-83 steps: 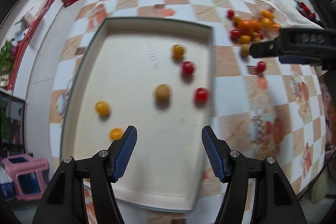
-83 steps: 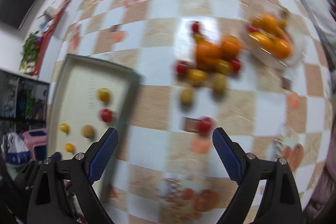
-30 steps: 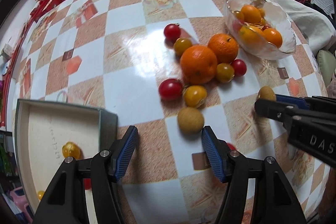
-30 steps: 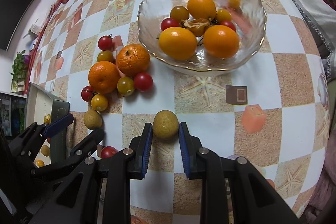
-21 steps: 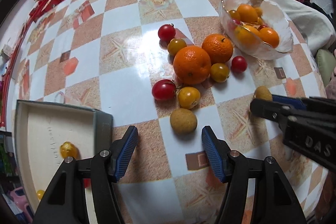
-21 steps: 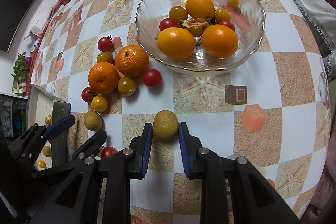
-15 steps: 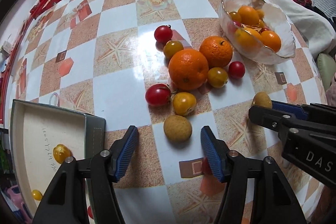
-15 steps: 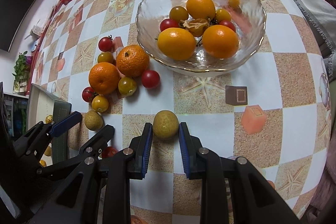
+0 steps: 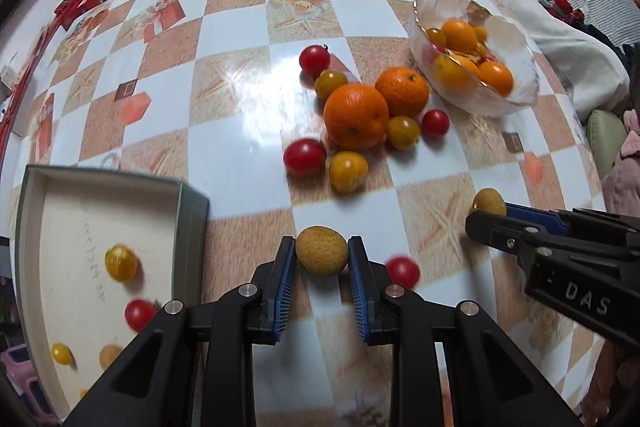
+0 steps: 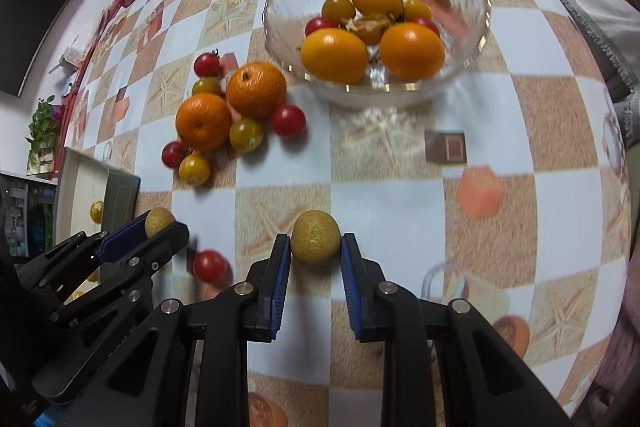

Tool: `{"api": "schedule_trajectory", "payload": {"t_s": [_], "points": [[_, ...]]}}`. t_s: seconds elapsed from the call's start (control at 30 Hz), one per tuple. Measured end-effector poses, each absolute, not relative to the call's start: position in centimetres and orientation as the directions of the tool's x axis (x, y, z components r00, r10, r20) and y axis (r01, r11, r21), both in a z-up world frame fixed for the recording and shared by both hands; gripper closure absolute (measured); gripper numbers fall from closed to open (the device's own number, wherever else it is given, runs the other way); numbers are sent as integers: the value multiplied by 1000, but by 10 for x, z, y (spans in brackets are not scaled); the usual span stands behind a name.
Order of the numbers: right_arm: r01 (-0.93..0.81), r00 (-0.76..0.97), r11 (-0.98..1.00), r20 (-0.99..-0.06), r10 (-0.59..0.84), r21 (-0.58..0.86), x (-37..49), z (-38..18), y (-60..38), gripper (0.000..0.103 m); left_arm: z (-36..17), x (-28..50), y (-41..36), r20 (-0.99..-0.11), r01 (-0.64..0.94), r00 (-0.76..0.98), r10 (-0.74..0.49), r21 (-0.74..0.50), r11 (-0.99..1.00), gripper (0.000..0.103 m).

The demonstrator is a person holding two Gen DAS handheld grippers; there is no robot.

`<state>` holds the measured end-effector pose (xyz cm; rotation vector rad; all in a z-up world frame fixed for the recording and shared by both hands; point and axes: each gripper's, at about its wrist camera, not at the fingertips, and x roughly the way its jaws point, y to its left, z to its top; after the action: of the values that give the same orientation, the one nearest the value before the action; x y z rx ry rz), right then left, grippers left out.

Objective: Organize fruits
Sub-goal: 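Carry both brown fruits over the tray with both tools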

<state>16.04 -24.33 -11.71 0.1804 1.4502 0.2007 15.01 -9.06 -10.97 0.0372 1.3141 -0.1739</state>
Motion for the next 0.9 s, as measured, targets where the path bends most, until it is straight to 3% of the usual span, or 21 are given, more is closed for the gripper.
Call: {"api": "schedule_trajectory", "payload": {"t_s": [0.47,0.9], "points": [[-16,84,964,-961,265,264,111,-98,-236,76,-80,93,-74,-958,140,240,-155,-123,982,76],[-70,53,960,-960,275,271,70,-72,-217,75,-43,48,-37,-963,82,243,-116,-99,992,76]]}}
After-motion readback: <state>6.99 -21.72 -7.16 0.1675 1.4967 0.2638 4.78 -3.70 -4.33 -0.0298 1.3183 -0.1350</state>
